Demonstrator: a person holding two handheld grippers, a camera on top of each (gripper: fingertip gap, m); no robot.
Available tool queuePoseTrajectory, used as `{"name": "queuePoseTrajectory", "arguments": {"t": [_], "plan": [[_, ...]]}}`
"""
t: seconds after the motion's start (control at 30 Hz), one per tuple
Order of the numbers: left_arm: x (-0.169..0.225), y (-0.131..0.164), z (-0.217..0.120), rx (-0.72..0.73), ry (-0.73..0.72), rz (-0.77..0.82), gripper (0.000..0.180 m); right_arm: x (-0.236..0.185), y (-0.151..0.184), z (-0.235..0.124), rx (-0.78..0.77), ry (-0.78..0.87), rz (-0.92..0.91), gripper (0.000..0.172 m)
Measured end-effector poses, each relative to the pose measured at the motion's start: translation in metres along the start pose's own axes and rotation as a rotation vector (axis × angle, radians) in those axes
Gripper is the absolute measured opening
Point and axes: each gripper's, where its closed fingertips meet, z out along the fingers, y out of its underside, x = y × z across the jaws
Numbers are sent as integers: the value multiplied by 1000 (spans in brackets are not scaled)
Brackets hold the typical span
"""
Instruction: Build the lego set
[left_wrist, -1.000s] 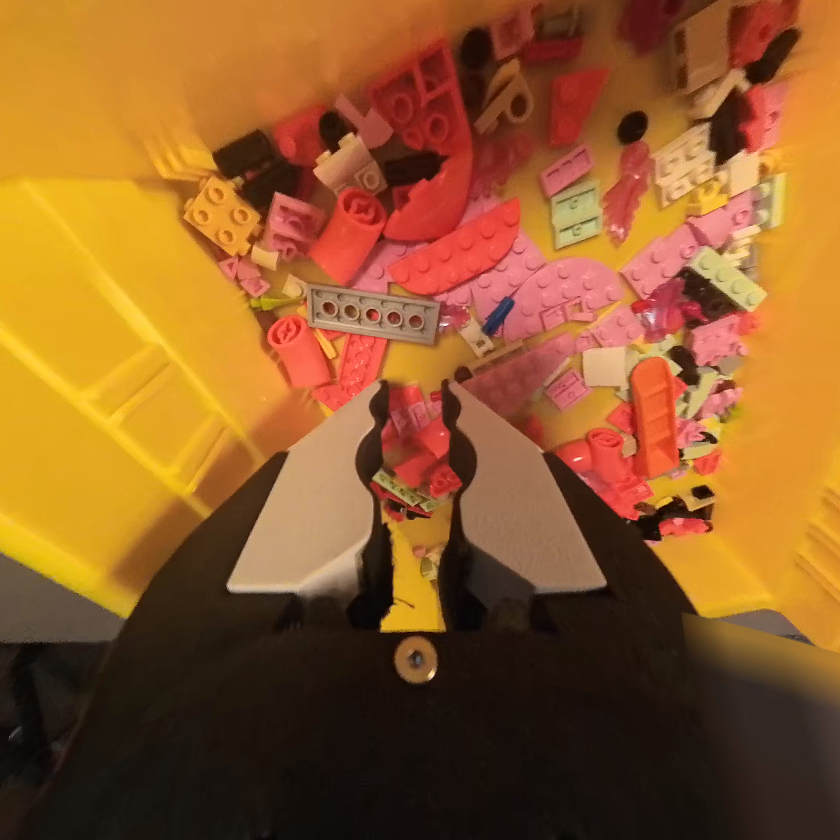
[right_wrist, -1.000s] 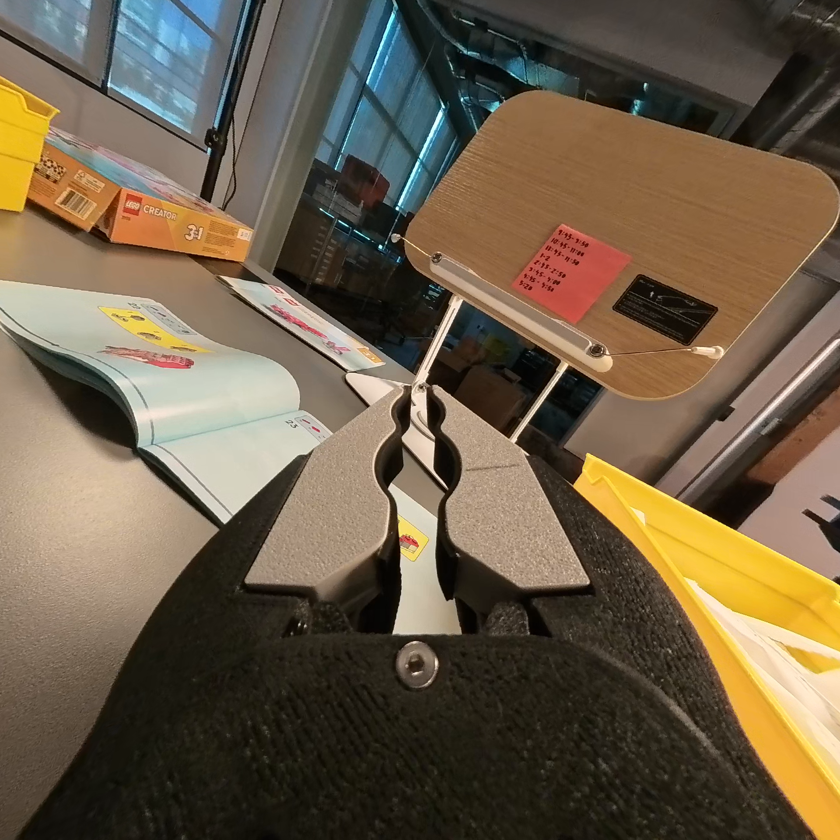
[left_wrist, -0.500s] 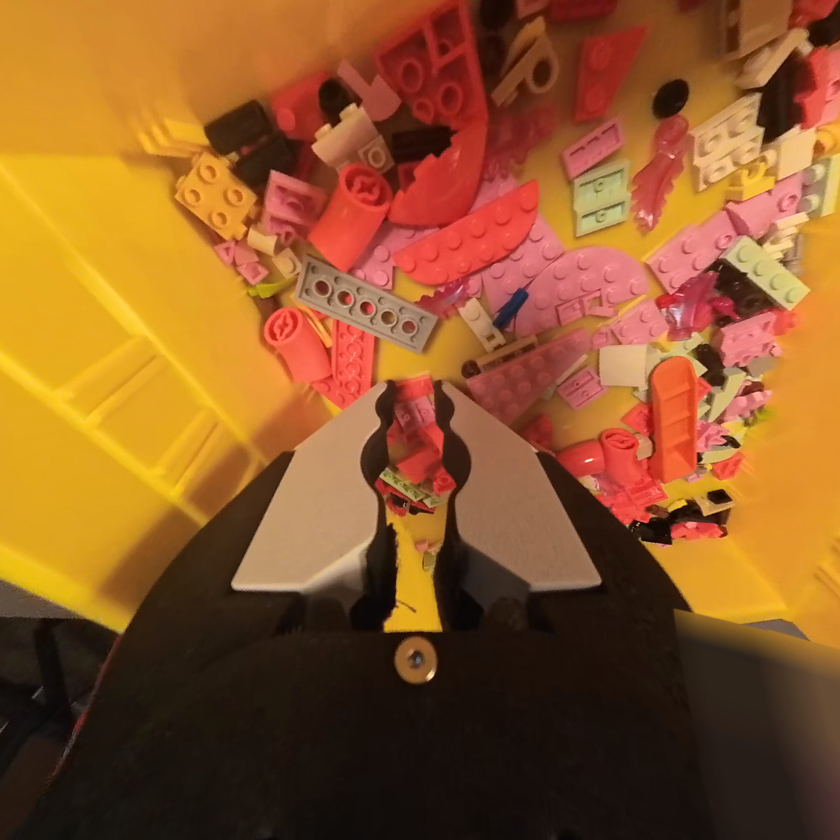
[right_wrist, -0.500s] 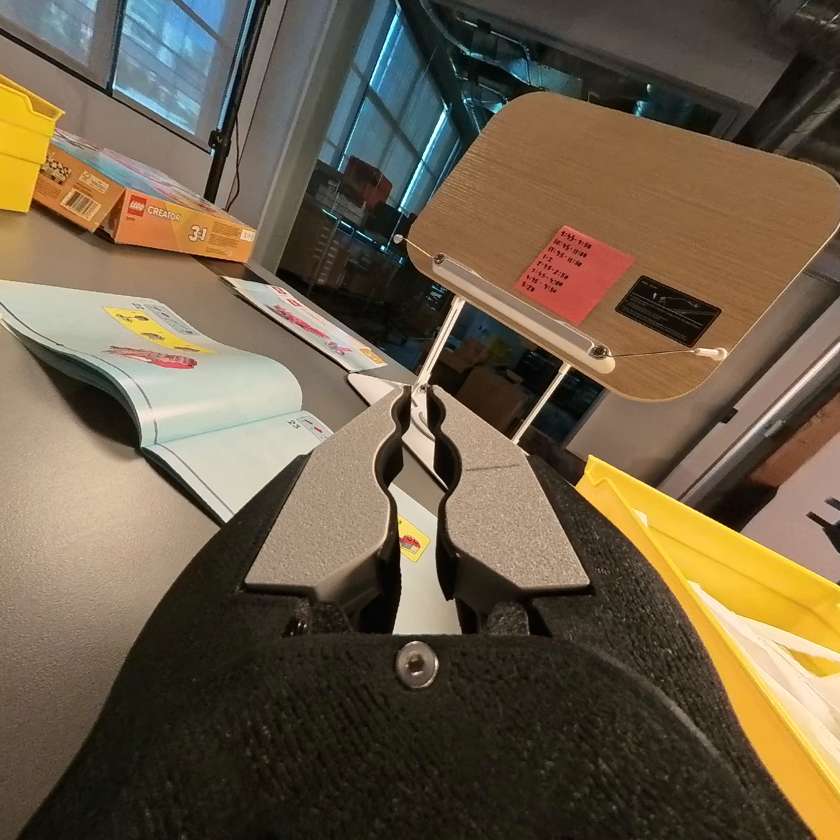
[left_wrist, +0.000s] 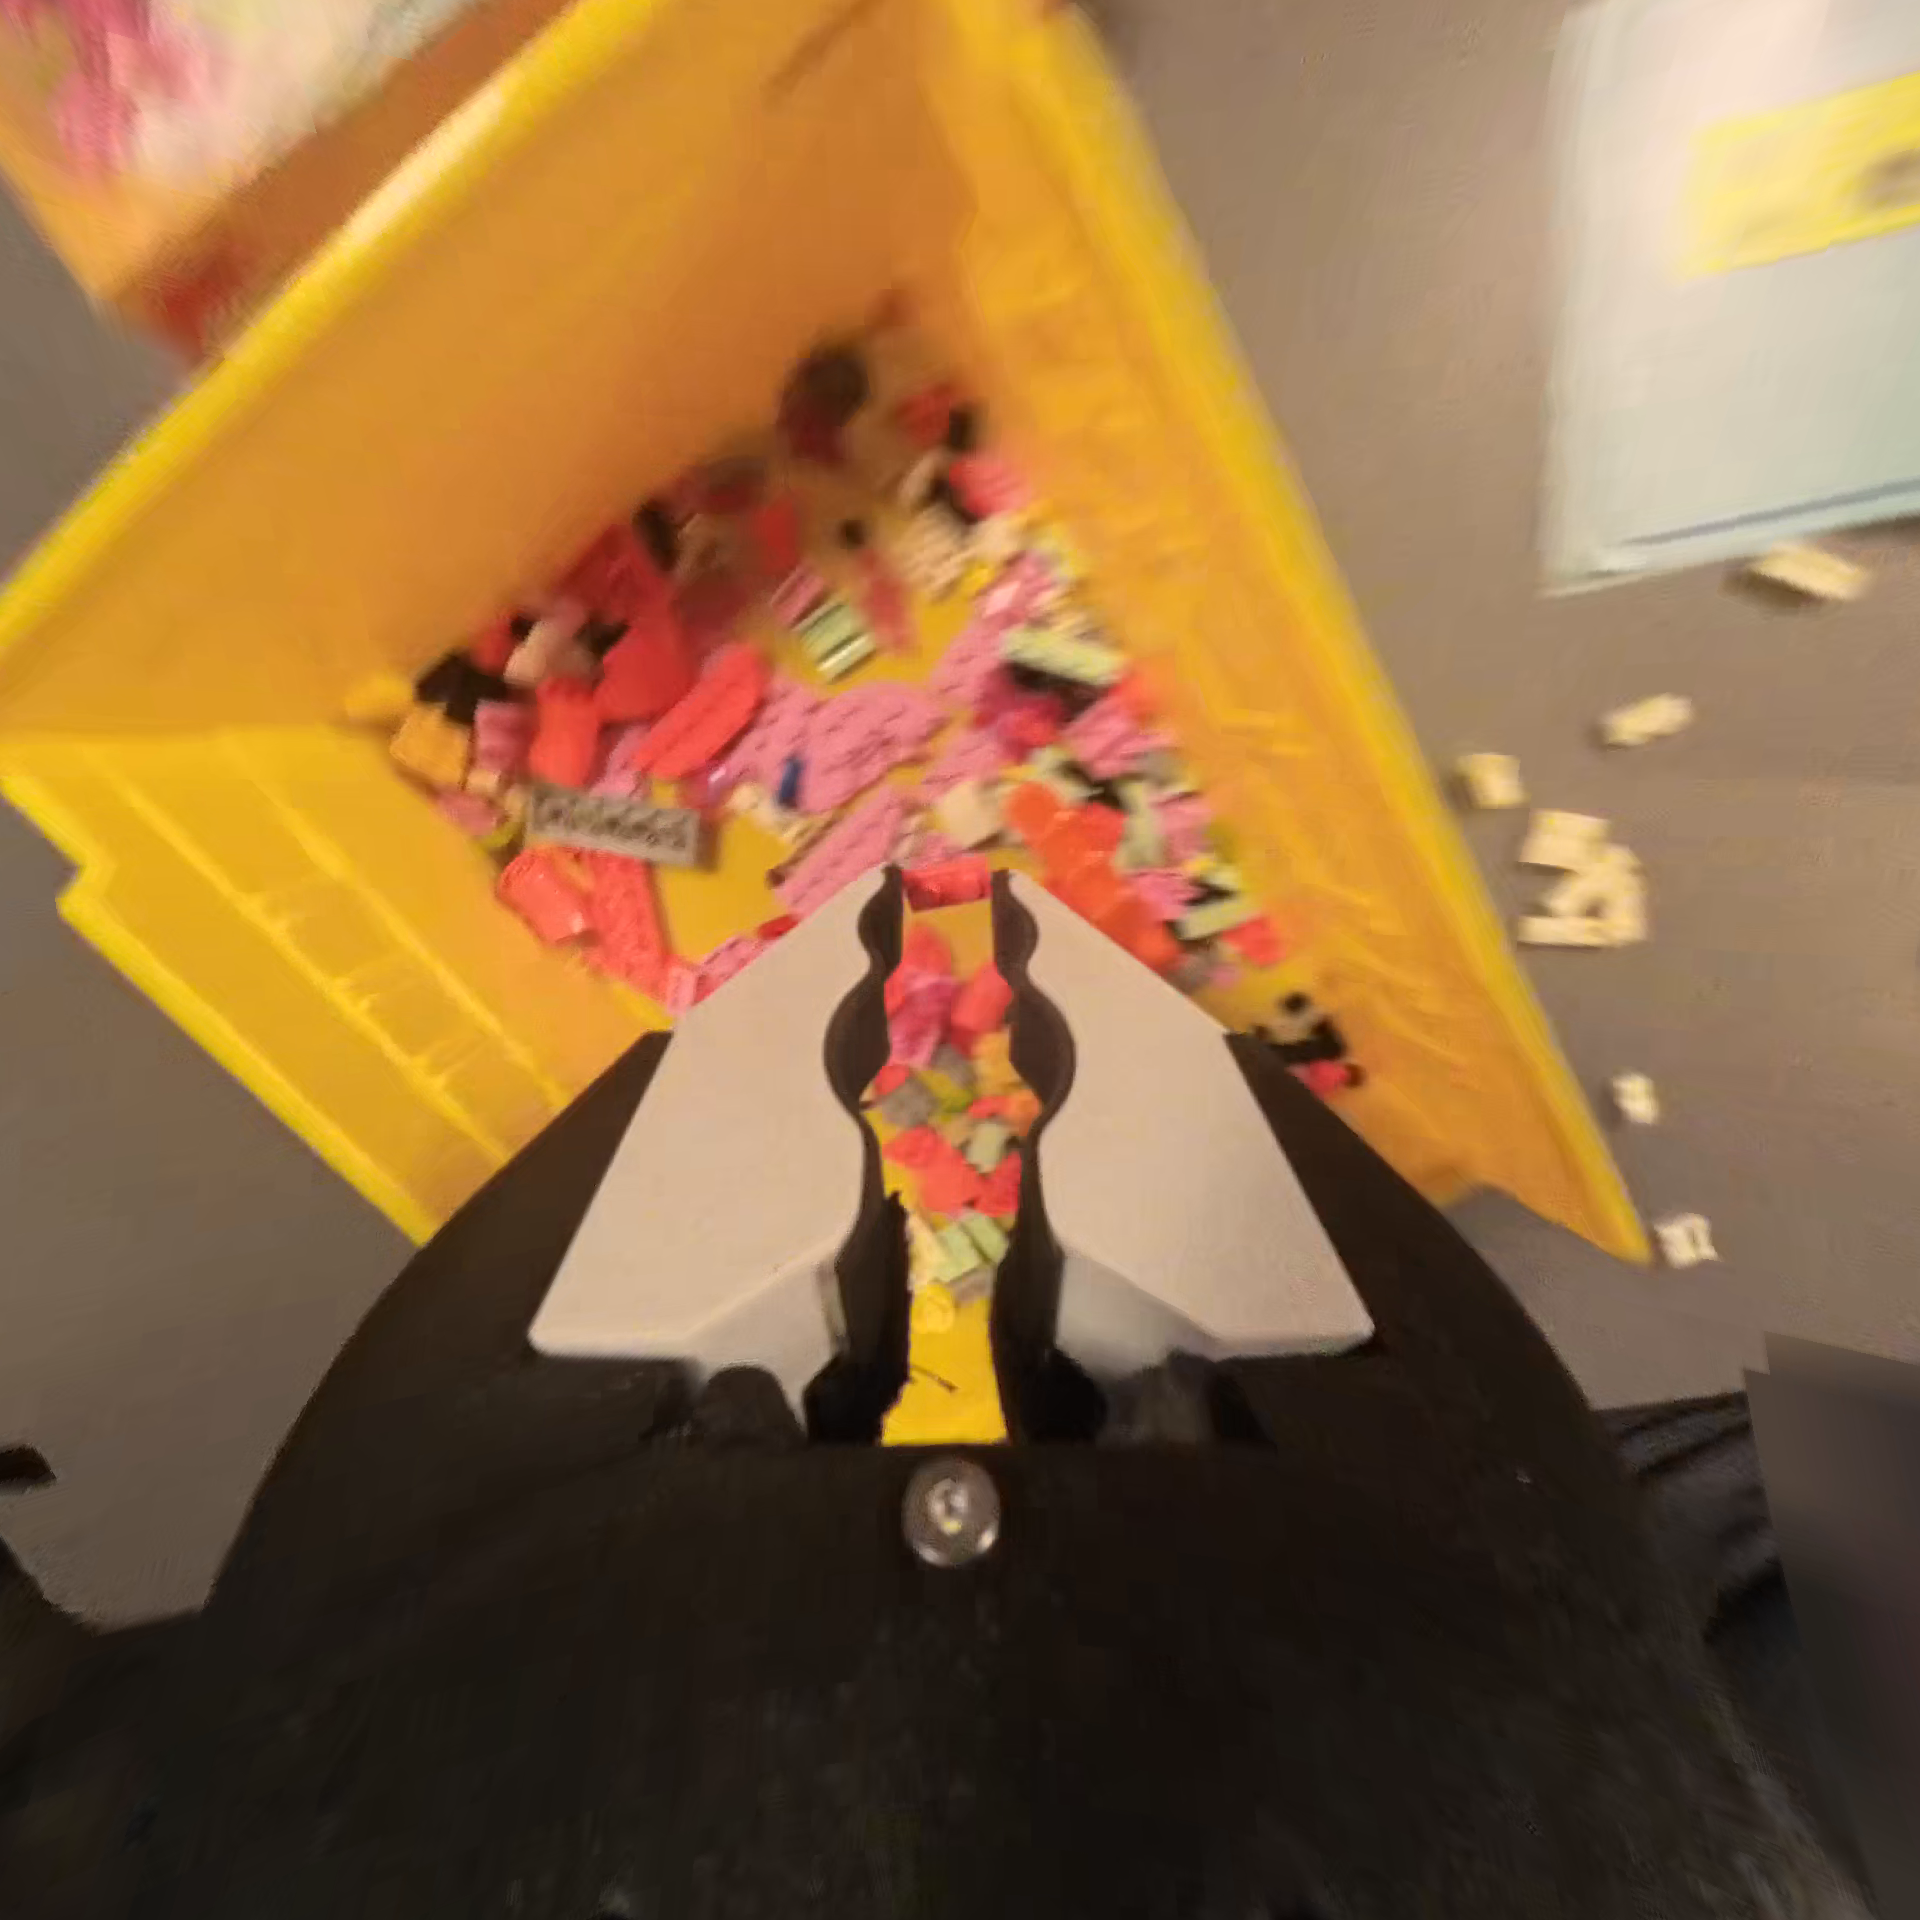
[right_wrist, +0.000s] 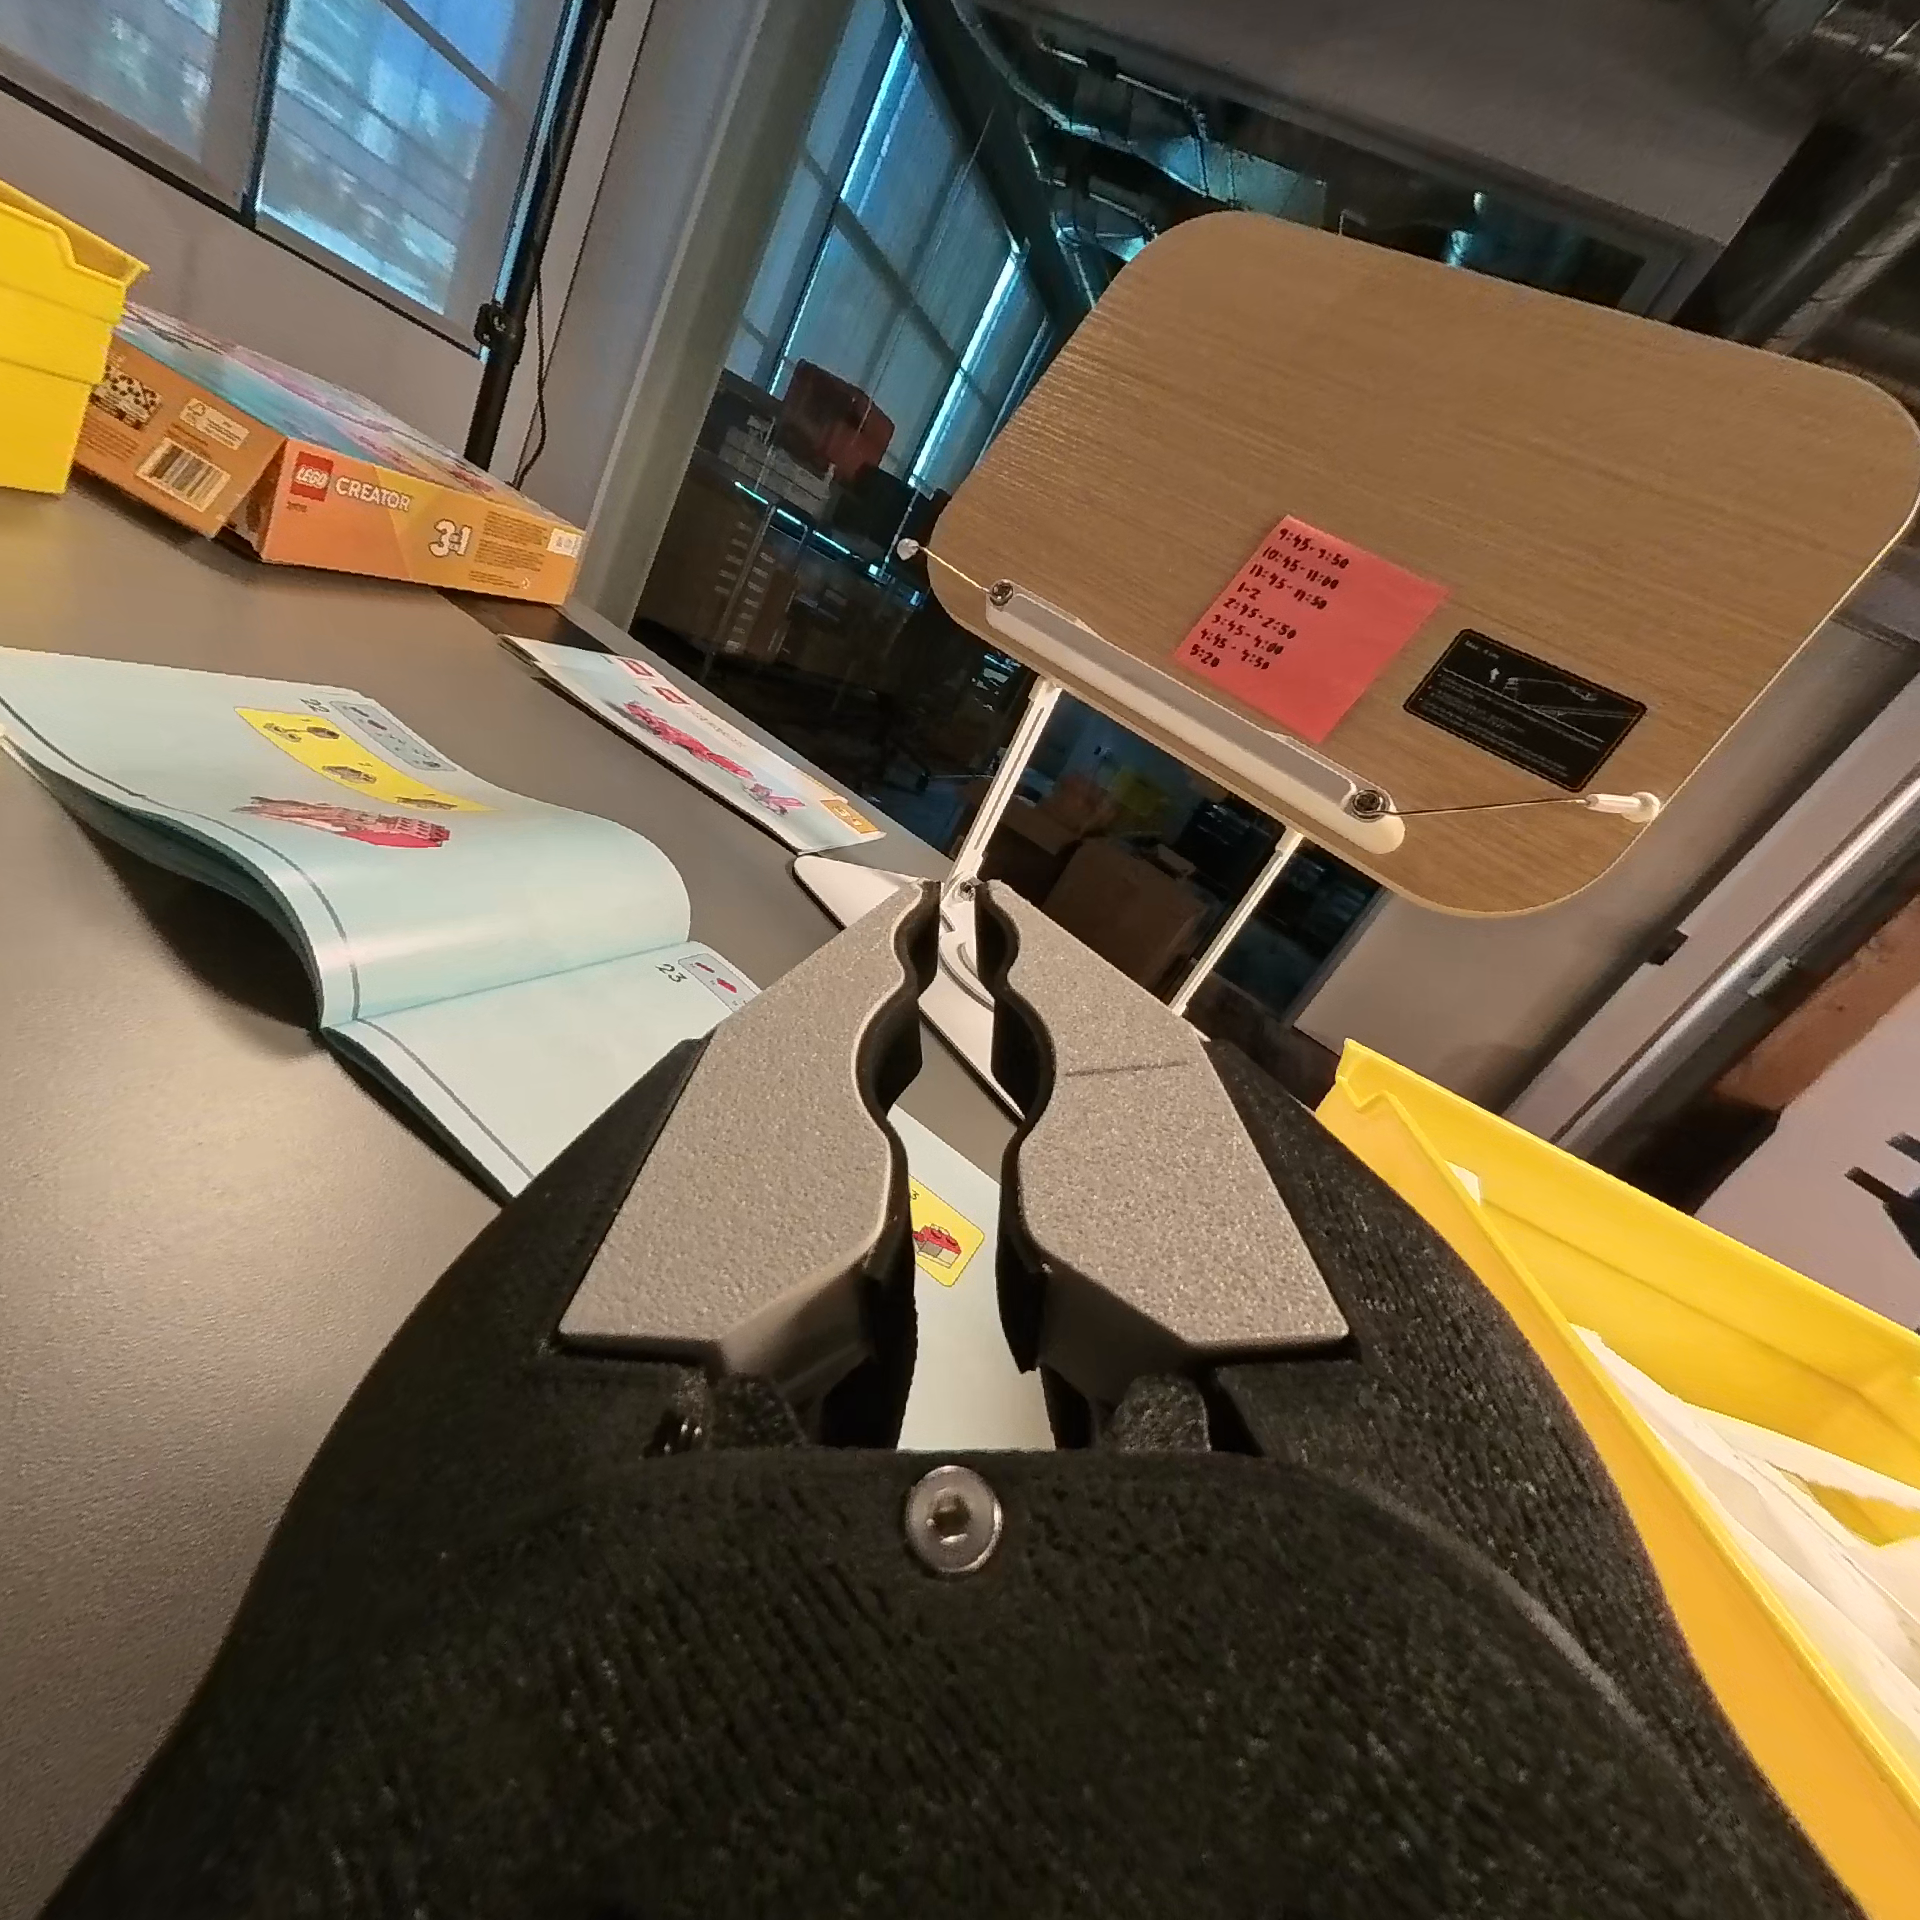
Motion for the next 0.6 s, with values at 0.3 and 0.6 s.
{"name": "queuePoseTrajectory", "arguments": {"t": [0.3,0.6], "plan": [[231,6,-23,74,292,565,16,1,-2,-1,11,2,21,5],[314,40,59,-161,353,650,16,-2,-4,-2,26,-20,29,5]]}}
